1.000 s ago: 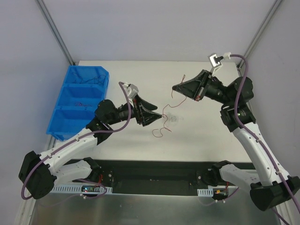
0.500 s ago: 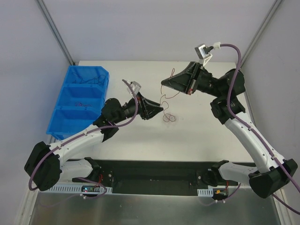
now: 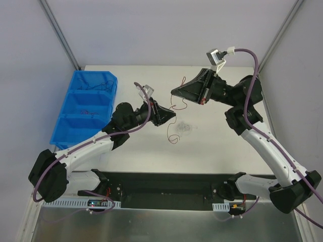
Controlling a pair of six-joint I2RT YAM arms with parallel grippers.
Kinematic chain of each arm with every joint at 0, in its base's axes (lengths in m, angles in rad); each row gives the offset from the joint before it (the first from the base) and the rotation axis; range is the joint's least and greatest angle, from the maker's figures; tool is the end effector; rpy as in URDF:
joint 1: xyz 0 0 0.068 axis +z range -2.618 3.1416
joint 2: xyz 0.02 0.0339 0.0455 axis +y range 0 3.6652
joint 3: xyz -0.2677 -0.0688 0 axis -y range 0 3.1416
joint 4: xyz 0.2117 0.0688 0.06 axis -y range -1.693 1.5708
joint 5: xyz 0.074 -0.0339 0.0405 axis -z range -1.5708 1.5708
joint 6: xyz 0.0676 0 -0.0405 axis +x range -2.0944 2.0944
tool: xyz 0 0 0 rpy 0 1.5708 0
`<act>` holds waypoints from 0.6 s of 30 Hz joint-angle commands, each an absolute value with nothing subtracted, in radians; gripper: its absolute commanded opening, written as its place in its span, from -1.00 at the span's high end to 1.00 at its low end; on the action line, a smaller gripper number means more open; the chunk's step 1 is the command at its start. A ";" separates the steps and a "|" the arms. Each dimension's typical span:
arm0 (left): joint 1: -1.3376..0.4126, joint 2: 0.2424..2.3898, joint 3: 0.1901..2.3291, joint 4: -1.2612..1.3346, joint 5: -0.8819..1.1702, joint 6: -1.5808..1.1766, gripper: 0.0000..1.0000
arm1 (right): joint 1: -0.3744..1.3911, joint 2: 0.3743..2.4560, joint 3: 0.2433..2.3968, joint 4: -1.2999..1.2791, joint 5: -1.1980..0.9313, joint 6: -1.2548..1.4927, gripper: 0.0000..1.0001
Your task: Untangle the cables
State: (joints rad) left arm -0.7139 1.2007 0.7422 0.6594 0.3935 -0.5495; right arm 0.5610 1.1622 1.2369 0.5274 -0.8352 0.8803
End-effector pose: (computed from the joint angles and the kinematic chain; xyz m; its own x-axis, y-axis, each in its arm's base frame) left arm 0.1896 -0.1985 0.3504 -0.3355 -0.3475 -0.8756 0.8366 0.3173 -0.4465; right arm 0.1585 0.1588 0.5024 -0.3687 0.3793 -0.8487 -0.9266 -0.0775 0.3679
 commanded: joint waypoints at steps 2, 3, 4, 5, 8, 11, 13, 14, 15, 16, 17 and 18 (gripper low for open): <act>-0.718 1.155 0.781 0.594 0.382 -0.526 1.00 | 0.571 1.115 1.247 0.581 -0.850 0.865 0.99; -0.718 1.141 0.785 0.571 0.370 -0.516 1.00 | 0.571 1.105 1.233 0.578 -0.848 0.855 0.99; -0.718 1.115 0.787 0.542 0.356 -0.503 1.00 | 0.571 1.095 1.221 0.565 -0.842 0.839 0.99; -0.716 1.095 0.787 0.507 0.335 -0.485 1.00 | 0.571 1.082 1.204 0.542 -0.835 0.816 0.99; -0.715 1.014 0.790 0.393 0.247 -0.431 1.00 | 0.571 1.019 1.131 0.416 -0.786 0.674 0.91; -0.707 0.936 0.796 0.278 0.175 -0.379 1.00 | 0.571 0.967 1.072 0.310 -0.732 0.569 0.94; -0.696 0.888 0.807 0.227 0.154 -0.356 1.00 | 0.571 0.948 1.052 0.293 -0.729 0.545 0.95; -0.693 0.876 0.811 0.209 0.149 -0.350 1.00 | 0.569 0.946 1.052 0.290 -0.730 0.546 0.96; -0.692 0.862 0.813 0.210 0.158 -0.344 1.00 | 0.571 0.948 1.060 0.287 -0.732 0.548 0.97; -0.690 0.861 0.815 0.216 0.204 -0.319 1.00 | 0.571 0.954 1.084 0.282 -0.736 0.551 0.98; -0.689 0.867 0.822 0.219 0.263 -0.301 0.94 | 0.571 0.966 1.104 0.270 -0.744 0.560 0.99; -0.687 0.876 0.831 0.227 0.356 -0.285 0.60 | 0.569 0.974 1.123 0.268 -0.755 0.574 0.99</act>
